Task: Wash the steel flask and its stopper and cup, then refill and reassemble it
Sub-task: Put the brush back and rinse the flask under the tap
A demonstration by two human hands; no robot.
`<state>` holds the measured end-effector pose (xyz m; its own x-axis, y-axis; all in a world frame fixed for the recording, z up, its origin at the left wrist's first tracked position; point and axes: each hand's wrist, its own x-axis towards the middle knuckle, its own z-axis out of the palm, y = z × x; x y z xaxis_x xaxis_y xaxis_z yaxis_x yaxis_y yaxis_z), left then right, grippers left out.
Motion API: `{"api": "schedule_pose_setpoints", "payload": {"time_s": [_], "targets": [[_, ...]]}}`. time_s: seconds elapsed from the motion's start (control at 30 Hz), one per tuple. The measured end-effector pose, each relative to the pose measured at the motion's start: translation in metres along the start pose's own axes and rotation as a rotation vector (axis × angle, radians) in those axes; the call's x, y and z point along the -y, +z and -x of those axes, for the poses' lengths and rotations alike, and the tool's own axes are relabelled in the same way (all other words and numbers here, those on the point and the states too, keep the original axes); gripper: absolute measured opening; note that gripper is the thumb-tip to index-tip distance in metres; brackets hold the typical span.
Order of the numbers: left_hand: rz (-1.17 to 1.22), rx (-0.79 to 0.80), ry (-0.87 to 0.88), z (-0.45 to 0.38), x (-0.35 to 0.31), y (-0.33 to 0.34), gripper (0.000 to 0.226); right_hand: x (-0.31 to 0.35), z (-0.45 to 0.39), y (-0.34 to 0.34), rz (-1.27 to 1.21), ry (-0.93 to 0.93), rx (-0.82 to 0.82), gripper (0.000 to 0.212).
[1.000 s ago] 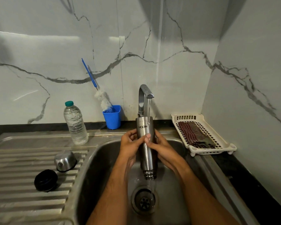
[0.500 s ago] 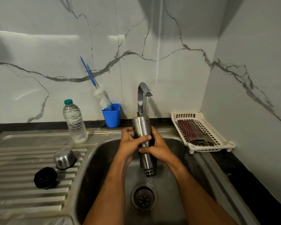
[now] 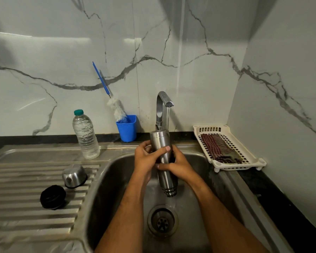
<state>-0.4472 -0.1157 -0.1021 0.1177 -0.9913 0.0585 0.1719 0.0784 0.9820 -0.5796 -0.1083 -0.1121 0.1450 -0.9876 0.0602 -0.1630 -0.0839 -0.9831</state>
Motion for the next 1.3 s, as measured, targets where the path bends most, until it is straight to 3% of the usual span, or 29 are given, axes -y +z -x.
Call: {"api": "schedule_pose_setpoints", "payload": {"time_s": [0.1,0.23,0.3,0.5,0.7,0.83,1.0,1.13,1.3], "targets": [[0.118,0.084,-0.040,0.000,-0.002,0.001,0.066,-0.002,0.000,0.002,-0.051,0.023,-0.023,0.072],[-0.160,0.054,0.016,0.005,0.001,0.010,0.076,-0.005,-0.005,0.013,-0.063,-0.017,-0.058,0.069],[-0.172,-0.031,0.022,0.004,0.002,0.009,0.078,-0.004,-0.006,0.011,-0.029,-0.025,-0.042,0.073],[0.290,-0.175,-0.131,0.000,-0.009,0.002,0.061,-0.004,-0.003,-0.001,0.066,0.054,0.055,0.069],[0.012,-0.148,-0.087,0.003,-0.001,0.005,0.082,-0.008,-0.005,0.005,0.185,-0.021,-0.073,0.079],[0.169,-0.232,-0.119,-0.001,-0.003,0.001,0.082,-0.003,-0.004,-0.008,0.186,0.024,-0.012,0.085],[0.471,-0.202,-0.188,-0.002,-0.007,-0.001,0.063,-0.002,-0.001,-0.013,0.162,0.108,0.006,0.083],[0.389,-0.196,-0.250,-0.002,-0.008,-0.010,0.069,-0.003,-0.003,-0.018,0.262,0.036,-0.054,0.090],[0.462,-0.272,-0.217,-0.005,-0.011,-0.020,0.069,-0.002,-0.003,-0.025,0.050,0.040,-0.095,0.082]]}}
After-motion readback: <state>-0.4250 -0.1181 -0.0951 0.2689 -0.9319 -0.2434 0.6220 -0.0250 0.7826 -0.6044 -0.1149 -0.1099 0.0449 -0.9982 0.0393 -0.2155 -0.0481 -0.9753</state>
